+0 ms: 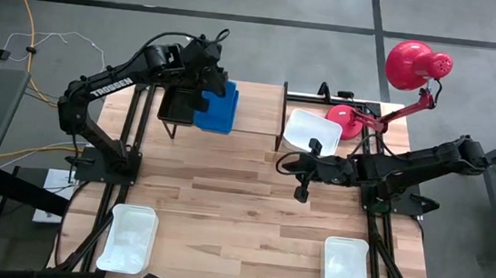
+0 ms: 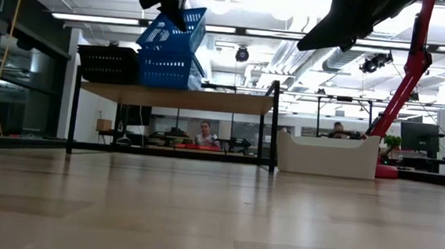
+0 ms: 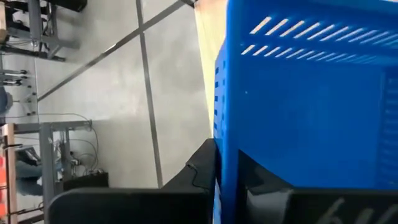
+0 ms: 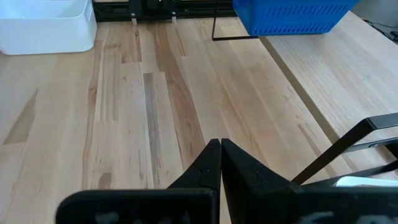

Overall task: Stack baskets on shelf by color
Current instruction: Stack the blue bin on the blue bin on the shelf

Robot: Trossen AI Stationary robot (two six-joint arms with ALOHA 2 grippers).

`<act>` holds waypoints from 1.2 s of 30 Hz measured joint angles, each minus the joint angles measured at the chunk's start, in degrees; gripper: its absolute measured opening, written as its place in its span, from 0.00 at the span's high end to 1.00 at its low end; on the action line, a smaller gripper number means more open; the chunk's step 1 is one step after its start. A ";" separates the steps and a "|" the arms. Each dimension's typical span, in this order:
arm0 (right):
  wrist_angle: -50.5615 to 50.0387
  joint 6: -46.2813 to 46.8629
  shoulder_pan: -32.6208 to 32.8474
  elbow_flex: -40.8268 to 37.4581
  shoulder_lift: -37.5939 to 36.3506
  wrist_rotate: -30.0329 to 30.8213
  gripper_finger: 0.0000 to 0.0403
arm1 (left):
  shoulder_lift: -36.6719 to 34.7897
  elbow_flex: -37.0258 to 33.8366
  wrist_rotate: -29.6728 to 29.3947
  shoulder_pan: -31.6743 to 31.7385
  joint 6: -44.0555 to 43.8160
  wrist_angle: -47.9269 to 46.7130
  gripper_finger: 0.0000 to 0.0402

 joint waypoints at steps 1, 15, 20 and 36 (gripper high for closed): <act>0.00 0.02 0.00 0.00 0.00 0.00 1.00 | 0.00 0.00 -0.04 -0.26 -0.39 0.00 1.00; 0.00 -0.02 0.00 0.00 0.00 0.04 1.00 | 0.00 0.00 -2.12 -3.06 -3.09 -2.60 1.00; 0.02 -0.02 0.01 0.00 0.00 0.04 1.00 | 0.00 0.00 -1.61 -3.06 -4.01 -2.60 1.00; 0.02 0.07 0.00 0.00 0.00 0.04 1.00 | 0.02 0.00 0.32 -3.06 -3.82 -2.57 1.00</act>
